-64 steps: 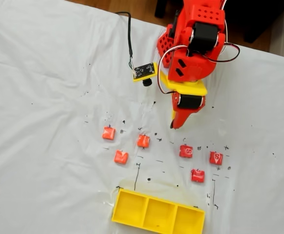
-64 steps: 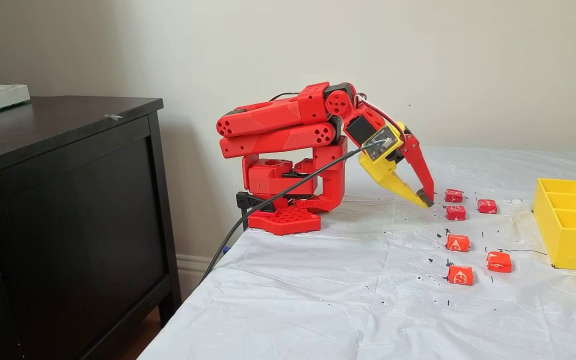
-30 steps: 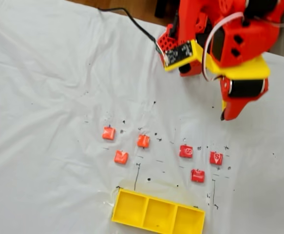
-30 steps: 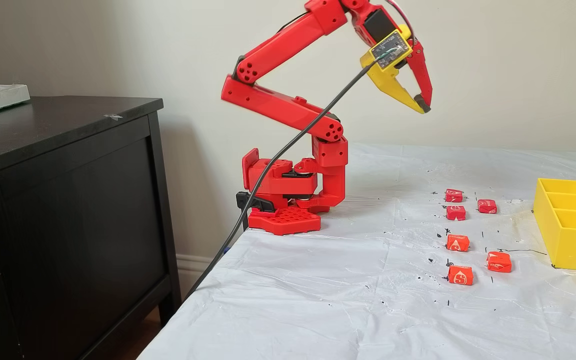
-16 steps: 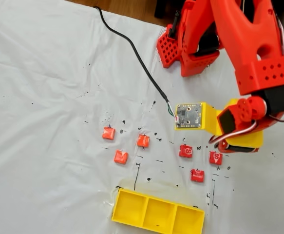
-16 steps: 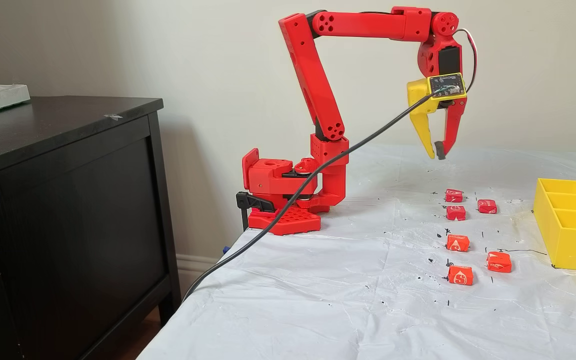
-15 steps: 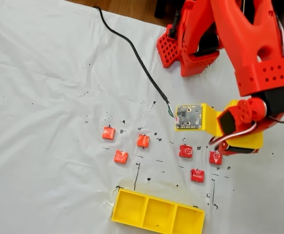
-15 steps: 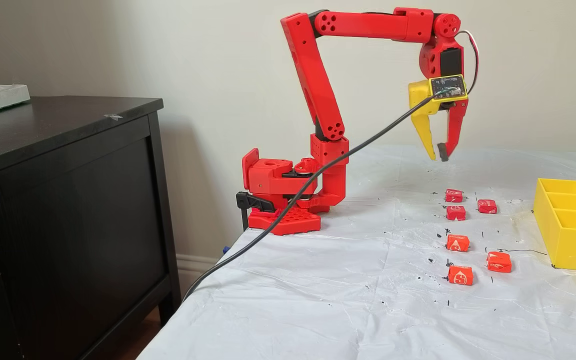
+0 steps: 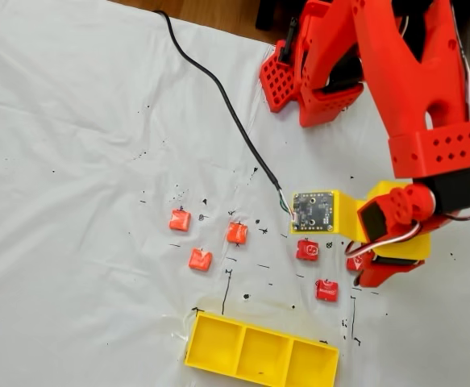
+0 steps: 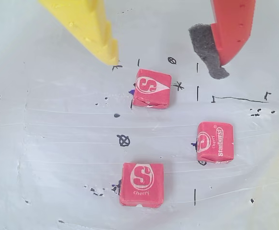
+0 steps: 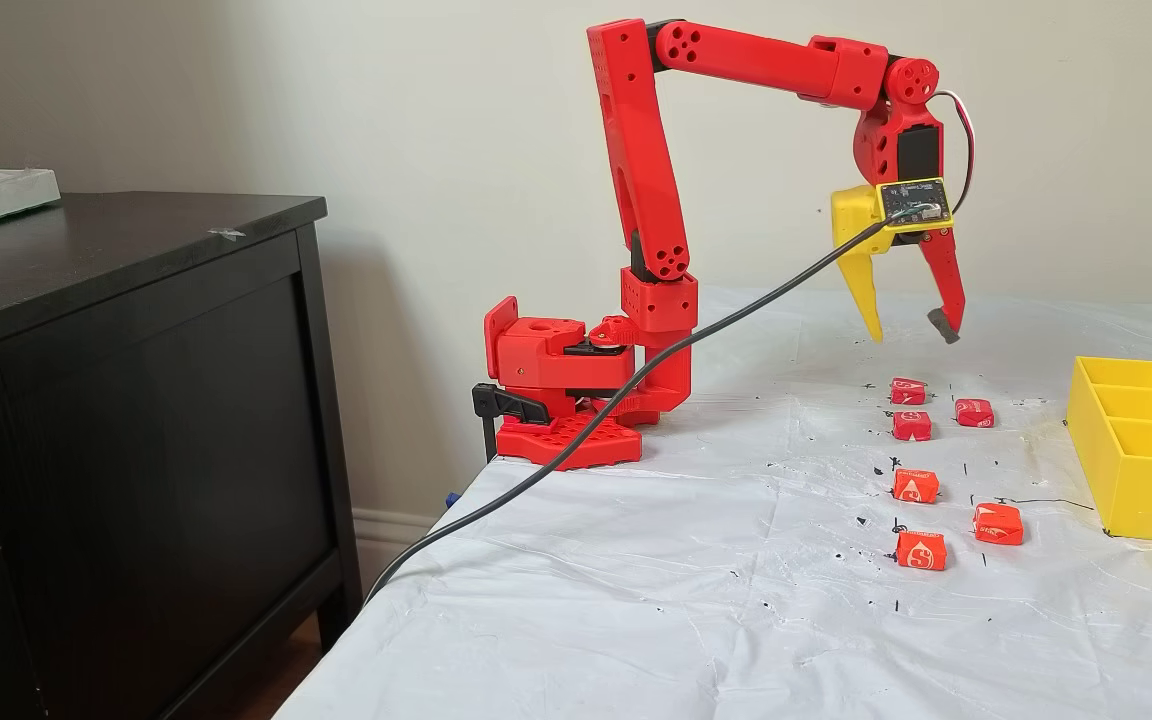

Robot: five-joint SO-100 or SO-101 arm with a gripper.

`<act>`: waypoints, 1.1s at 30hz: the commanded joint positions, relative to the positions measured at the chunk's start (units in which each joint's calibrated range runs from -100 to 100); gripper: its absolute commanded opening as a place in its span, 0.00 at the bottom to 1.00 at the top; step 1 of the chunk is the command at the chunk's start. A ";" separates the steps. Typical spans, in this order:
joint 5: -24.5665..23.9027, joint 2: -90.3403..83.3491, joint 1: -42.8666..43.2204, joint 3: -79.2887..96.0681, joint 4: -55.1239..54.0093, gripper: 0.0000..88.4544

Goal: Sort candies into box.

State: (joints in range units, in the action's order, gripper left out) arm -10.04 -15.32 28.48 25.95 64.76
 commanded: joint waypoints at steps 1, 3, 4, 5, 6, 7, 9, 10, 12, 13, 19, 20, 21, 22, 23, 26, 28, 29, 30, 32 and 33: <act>0.63 -0.12 0.86 -1.42 -1.43 0.32; 0.78 0.13 0.86 -1.42 -1.51 0.32; 0.93 0.22 0.95 -1.24 -1.76 0.32; 1.03 0.39 1.04 -1.05 -2.01 0.32; 1.12 0.64 1.14 -0.87 -2.33 0.33; 1.27 0.98 1.32 -0.60 -2.74 0.33; 1.47 2.00 1.59 0.13 -3.89 0.35; 1.51 3.36 1.59 0.31 -4.63 0.36; 1.61 4.71 1.86 0.31 -4.95 0.36; 1.66 5.14 1.95 0.31 -5.04 0.37; 1.90 7.94 2.40 -0.05 -6.10 0.37; 1.95 8.45 2.49 -0.14 -6.18 0.37; 2.00 8.95 2.49 -0.23 -6.43 0.37; 2.10 9.38 2.58 -0.23 -6.59 0.37; 2.20 9.89 2.77 -0.23 -6.75 0.37; 2.49 11.08 3.40 -0.14 -6.92 0.38; 2.59 11.84 3.67 -0.14 -7.41 0.37; 2.74 12.18 3.76 -0.23 -7.65 0.37; 2.78 12.60 3.76 -0.51 -7.90 0.37; 2.78 13.53 3.76 -1.24 -8.15 0.37; 2.83 14.13 3.85 -1.78 -8.39 0.37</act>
State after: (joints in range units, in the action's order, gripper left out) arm -7.69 -1.32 31.41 27.18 57.14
